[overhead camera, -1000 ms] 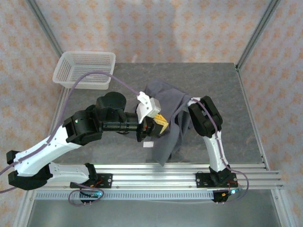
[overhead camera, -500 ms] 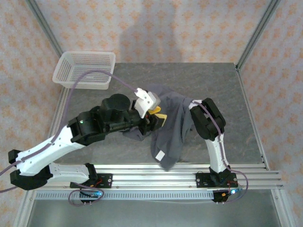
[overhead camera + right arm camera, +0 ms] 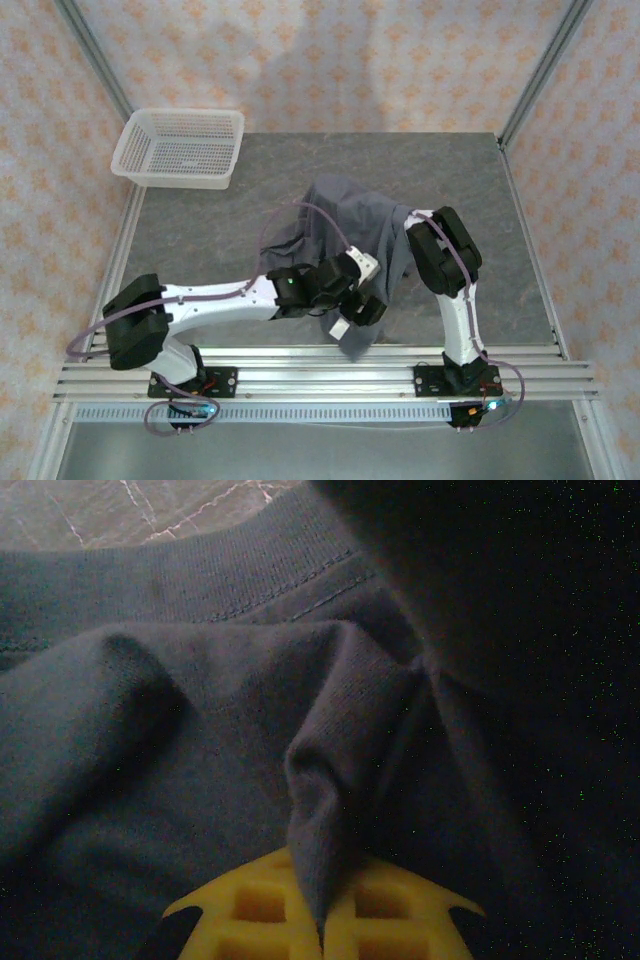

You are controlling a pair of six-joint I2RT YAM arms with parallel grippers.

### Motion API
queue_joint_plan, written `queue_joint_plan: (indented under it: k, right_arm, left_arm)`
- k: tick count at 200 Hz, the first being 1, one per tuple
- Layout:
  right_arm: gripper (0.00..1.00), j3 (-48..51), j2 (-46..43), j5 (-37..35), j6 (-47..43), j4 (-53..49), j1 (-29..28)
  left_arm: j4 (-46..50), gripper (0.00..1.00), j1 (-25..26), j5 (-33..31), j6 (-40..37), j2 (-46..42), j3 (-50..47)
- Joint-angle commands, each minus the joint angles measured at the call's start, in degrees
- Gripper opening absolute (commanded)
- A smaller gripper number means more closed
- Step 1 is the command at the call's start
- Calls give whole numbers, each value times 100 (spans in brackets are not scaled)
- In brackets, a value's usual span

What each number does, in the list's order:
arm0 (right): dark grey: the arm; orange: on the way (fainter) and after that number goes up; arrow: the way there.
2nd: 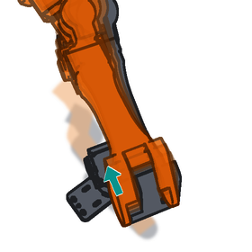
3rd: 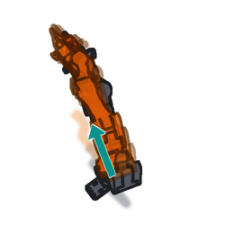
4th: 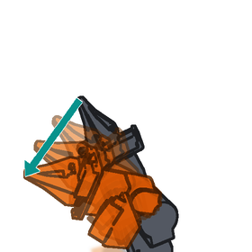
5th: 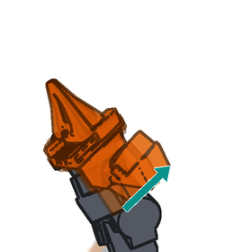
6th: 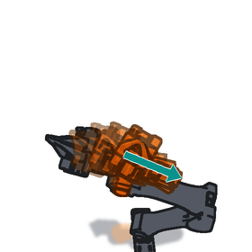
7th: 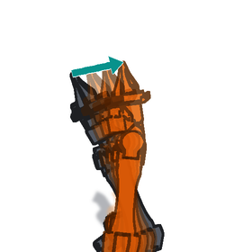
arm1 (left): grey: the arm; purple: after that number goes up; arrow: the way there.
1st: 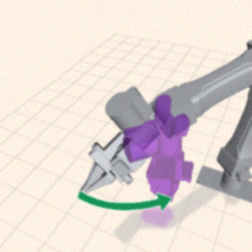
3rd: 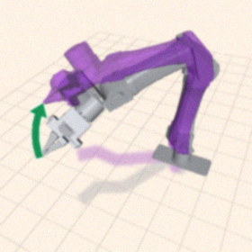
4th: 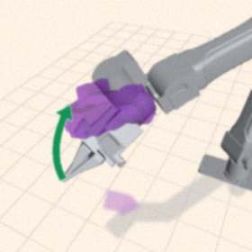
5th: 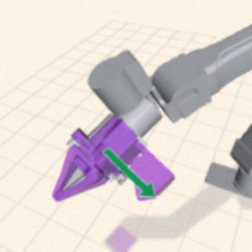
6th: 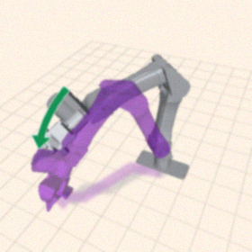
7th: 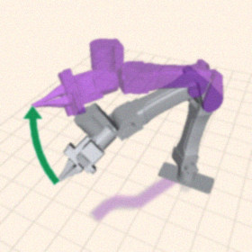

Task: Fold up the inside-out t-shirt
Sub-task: Turn the T-shirt inside out at the center of the table.

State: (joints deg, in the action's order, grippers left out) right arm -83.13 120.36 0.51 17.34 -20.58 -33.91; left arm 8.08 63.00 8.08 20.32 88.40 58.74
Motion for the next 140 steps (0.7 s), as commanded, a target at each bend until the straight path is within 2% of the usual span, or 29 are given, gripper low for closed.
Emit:
queue_joint_plan:
  k: [1,5,27,43,56,73,108,140]
  right_arm:
    - [0,212,136,260,91,-500,-23]
    - [0,241,144,236,74,-492,-19]
    - [0,566,101,213,-116,-361,16]
    - [0,1091,-151,344,-205,-1,11]
    - [0,1573,-457,427,-224,308,-1]
    - [0,2056,-858,572,-329,572,-87]
    - [0,2760,-1605,615,-920,727,-707]
    - [0,3650,-2724,1012,-711,1440,-948]
  left_arm:
    - [-756,16,21,-429,253,-33,327]
    - [-743,0,9,-502,262,-107,332]
    - [-303,0,-364,-886,588,-851,285]
    - [254,0,-1164,-669,991,-1398,312]
    - [429,0,-1724,-512,989,-1776,275]
    - [652,0,-2215,-526,794,-2044,417]
    - [1355,0,-3002,-788,557,-1703,1165]
    - [1614,0,-3423,-1116,1399,-972,1216]
